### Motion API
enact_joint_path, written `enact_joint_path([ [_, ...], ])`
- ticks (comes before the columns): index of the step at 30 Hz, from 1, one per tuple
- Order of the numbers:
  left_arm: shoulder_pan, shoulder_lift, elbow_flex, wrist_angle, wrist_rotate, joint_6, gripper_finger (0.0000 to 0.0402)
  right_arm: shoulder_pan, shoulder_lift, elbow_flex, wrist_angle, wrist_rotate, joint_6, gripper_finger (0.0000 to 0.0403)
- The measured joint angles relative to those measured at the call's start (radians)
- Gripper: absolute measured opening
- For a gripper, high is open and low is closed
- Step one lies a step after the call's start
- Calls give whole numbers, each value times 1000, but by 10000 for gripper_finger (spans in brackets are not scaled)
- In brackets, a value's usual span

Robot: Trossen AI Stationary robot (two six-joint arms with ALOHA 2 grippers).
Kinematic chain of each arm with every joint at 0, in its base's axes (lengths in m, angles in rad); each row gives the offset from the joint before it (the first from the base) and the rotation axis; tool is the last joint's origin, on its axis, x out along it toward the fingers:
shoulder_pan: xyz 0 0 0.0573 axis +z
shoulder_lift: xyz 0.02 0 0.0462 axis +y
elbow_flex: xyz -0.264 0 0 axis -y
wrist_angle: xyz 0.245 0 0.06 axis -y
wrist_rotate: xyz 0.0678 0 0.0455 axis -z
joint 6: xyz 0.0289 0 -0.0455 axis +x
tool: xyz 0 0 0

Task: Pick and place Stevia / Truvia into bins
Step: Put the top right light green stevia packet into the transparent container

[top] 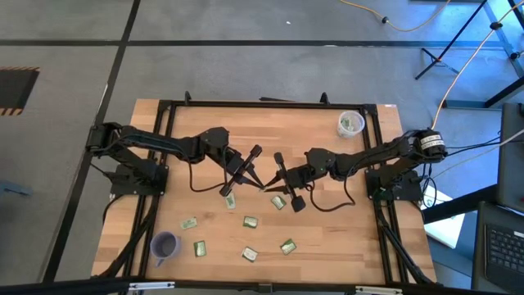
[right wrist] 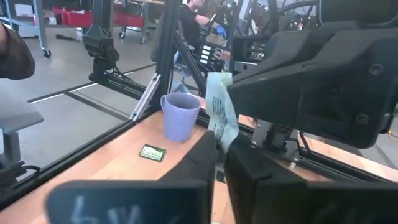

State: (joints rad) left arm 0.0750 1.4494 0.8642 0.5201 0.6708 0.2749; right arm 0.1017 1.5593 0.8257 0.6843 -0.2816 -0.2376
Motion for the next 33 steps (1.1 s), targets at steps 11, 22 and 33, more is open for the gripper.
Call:
enact_joint_path([
  [11, 12, -13, 0, -2, -1, 0, 51, 0, -1, 0, -22, 39, 28, 5],
  [22, 104, -169, 1, -327, -168, -1, 106, -20, -241, 2, -468, 475, 160, 3],
  [33, 105, -171, 0, -580, -481, -90, 100, -365, -432, 216, -1475, 841, 550, 3],
])
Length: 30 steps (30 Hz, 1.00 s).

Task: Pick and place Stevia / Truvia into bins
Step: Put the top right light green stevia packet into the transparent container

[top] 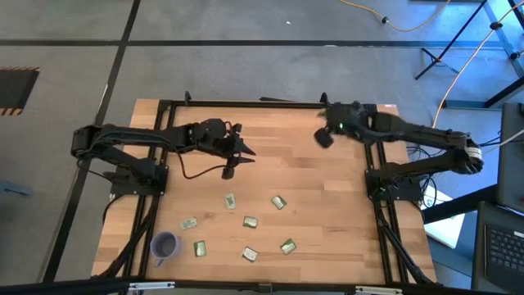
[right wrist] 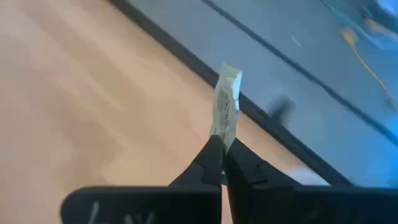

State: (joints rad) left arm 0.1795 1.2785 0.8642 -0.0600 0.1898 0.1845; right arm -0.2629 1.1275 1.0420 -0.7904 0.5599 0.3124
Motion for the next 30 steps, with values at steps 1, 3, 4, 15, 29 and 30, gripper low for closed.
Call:
enact_joint_path([
  [1, 0, 0, 0, -8, -11, -8, 100, -43, 1, 9, -45, -2, 20, 3],
  [3, 0, 0, 0, -36, -16, -26, 100, -129, 5, 11, -112, -22, 47, 3],
  [4, 0, 0, 0, -52, -16, -37, 99, -170, 9, 8, -129, -46, 50, 3],
  [15, -1, 0, 0, -158, -16, -76, 95, -469, 124, -90, -146, -110, 15, 3],
  [29, -1, 0, 0, -162, -16, -94, 90, -544, 328, -113, -115, -110, -44, 4],
  [30, -1, 0, 0, -162, -16, -94, 91, -544, 335, -113, -116, -110, -60, 6],
])
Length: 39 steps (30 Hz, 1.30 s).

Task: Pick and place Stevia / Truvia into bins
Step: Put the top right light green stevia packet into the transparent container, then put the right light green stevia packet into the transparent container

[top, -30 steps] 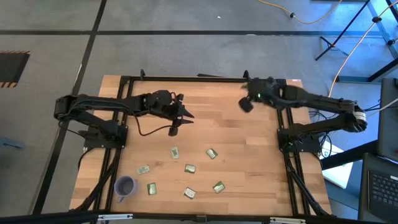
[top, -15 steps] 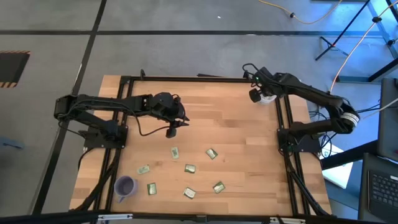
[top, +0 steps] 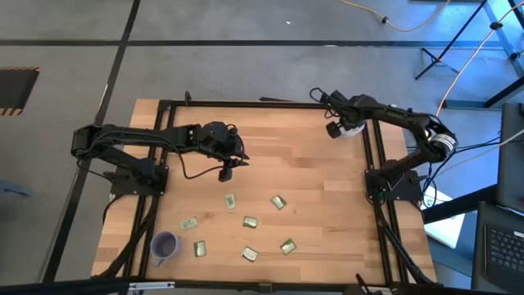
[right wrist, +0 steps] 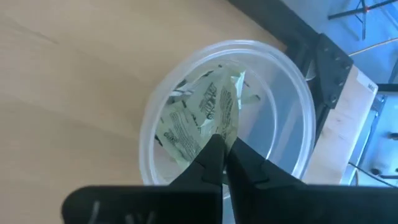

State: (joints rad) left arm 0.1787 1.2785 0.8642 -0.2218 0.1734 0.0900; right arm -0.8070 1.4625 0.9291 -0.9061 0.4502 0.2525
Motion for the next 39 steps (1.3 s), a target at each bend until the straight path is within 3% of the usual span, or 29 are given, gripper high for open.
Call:
enact_joint_path([
  [13, 0, 0, 0, 0, 0, -2, 88, 0, -8, 0, -2, 2, 6, 97],
  [20, -7, 0, 0, -73, 1, 1, 88, 32, -141, 10, 3, 4, 44, 114],
  [25, -56, 1, -1, -134, 2, 1, 88, 156, -255, 10, 55, 4, 62, 115],
  [29, -128, 18, -1, -148, 0, 0, 88, 305, -317, 7, 164, 3, 84, 115],
  [39, -241, 190, -1, -217, -21, -177, 88, 641, -361, -244, 843, -1, -47, 115],
])
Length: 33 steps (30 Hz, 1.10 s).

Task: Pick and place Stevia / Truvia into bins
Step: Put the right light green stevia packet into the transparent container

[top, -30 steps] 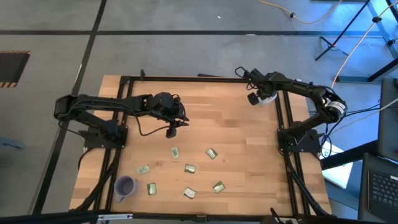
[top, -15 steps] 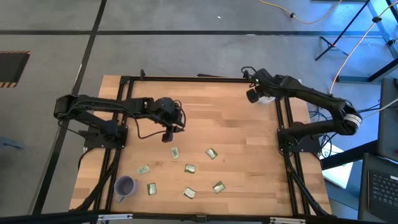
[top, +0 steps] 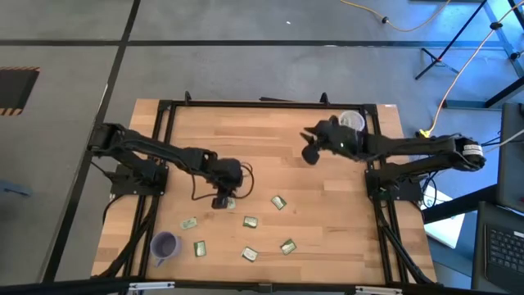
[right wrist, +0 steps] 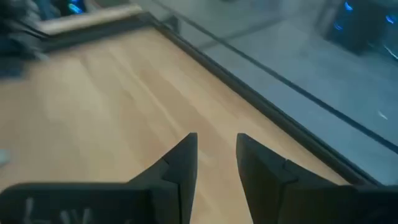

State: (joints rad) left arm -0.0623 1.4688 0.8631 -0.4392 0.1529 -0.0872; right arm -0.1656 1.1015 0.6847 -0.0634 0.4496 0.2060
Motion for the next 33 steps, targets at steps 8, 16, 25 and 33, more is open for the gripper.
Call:
enact_joint_path([
  [8, -86, 104, 0, -48, -11, -24, 88, 142, 0, -89, 278, 1, -35, 115],
  [16, -179, 158, 0, -8, -152, 55, 88, 169, 4, -89, 274, 2, -35, 115],
  [25, -207, 243, 7, 47, -188, 62, 88, 169, 17, -89, 270, 4, -33, 115],
  [33, -207, 270, 8, 53, -188, 66, 57, 169, 18, -89, 254, 4, -32, 115],
])
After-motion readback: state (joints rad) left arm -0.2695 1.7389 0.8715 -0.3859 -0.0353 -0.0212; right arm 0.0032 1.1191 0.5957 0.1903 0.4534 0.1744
